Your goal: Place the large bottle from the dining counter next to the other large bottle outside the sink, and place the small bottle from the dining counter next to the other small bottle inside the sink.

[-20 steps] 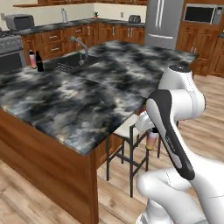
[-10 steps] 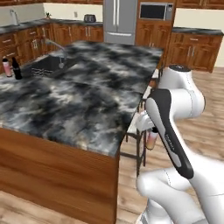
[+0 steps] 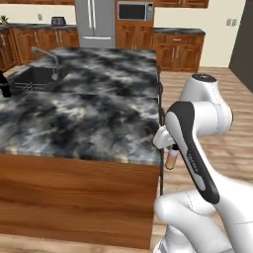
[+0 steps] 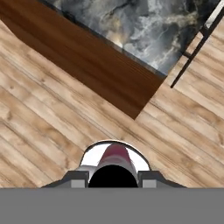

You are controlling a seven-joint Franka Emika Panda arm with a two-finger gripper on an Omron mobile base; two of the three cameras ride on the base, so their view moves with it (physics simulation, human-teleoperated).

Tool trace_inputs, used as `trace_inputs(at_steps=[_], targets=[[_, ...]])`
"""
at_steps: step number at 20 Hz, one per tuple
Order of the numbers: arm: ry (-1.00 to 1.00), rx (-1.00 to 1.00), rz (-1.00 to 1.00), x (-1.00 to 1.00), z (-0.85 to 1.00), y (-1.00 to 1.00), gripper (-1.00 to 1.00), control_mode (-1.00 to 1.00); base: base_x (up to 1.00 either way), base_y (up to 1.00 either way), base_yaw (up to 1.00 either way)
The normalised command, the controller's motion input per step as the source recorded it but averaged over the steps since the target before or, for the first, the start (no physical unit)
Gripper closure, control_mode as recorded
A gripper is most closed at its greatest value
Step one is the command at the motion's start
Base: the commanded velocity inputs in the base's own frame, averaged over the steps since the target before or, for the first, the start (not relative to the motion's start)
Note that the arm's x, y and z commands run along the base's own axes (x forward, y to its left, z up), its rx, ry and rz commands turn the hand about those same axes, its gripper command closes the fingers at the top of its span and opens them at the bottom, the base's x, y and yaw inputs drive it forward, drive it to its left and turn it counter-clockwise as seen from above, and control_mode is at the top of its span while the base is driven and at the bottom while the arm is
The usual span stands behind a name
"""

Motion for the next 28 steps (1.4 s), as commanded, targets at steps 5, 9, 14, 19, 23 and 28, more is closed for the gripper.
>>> trace_inputs(at_steps=[5,9,14,19,23,28], targets=[[0.00,0.00,0.00,0.00,0.00,0.00,1.00,1.00,0.00,1.00,-0.46],[0.00,0.00,0.00,0.00,0.00,0.00,1.00,1.00,0.00,1.00,-0.45],[0.00,0.00,0.00,0.00,0.00,0.00,1.00,1.00,-0.07,1.00,-0.41],[0.00,0.00,0.00,0.00,0.00,0.00,1.00,1.00,-0.66,1.00,-0.32],[0.00,0.00,0.00,0.00,0.00,0.00,1.00,1.00,-0.68,1.00,-0.31],[0.00,0.00,0.00,0.00,0.00,0.00,1.00,1.00,-0.53,1.00,-0.30]])
